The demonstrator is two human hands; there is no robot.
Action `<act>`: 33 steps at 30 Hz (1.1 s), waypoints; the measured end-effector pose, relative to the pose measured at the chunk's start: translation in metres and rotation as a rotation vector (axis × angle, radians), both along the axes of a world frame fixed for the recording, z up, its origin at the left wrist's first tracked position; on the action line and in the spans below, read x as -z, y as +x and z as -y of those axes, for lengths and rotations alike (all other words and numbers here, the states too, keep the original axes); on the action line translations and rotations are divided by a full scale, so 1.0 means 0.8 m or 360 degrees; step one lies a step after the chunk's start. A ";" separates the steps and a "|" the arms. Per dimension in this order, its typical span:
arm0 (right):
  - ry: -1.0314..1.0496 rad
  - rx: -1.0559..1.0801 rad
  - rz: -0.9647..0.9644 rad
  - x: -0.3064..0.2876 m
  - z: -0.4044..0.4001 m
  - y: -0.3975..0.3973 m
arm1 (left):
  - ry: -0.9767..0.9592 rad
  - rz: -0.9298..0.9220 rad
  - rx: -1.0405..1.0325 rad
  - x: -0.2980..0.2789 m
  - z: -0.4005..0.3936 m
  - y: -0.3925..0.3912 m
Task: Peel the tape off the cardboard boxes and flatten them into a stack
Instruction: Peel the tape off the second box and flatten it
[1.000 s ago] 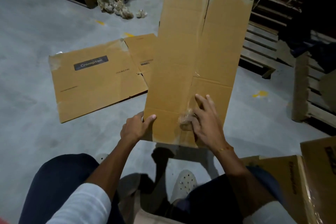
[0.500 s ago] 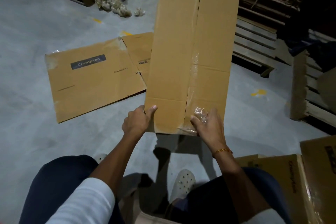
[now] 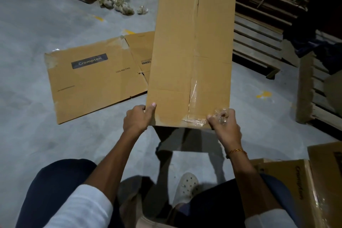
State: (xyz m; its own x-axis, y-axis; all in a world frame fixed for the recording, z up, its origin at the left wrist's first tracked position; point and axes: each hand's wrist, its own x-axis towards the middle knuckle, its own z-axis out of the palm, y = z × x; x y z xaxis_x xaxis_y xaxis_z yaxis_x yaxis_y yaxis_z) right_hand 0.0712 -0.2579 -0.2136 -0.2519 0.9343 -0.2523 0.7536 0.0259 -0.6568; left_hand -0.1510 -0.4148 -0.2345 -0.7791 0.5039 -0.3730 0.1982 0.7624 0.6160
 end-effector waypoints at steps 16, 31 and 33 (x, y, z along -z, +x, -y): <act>0.0261 -0.0460 0.0197 -0.083 0.098 0.070 | 0.0083 -0.0283 0.0305 -0.169 0.119 0.068; 0.0219 -0.1055 -0.0211 -0.098 0.192 0.078 | 0.0254 -0.0223 0.0139 -0.099 0.136 0.166; -0.0120 -0.0833 -0.0574 -0.097 0.205 0.060 | 0.0241 -0.0251 -0.0076 -0.100 0.147 0.138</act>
State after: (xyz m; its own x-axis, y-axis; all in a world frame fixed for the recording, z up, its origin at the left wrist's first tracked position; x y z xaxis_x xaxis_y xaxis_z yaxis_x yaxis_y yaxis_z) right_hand 0.1193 -0.4216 -0.1361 -0.7515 0.6475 -0.1263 0.3847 0.2746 -0.8812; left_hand -0.0403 -0.5327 -0.1547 -0.8462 0.5060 -0.1673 0.2670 0.6742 0.6886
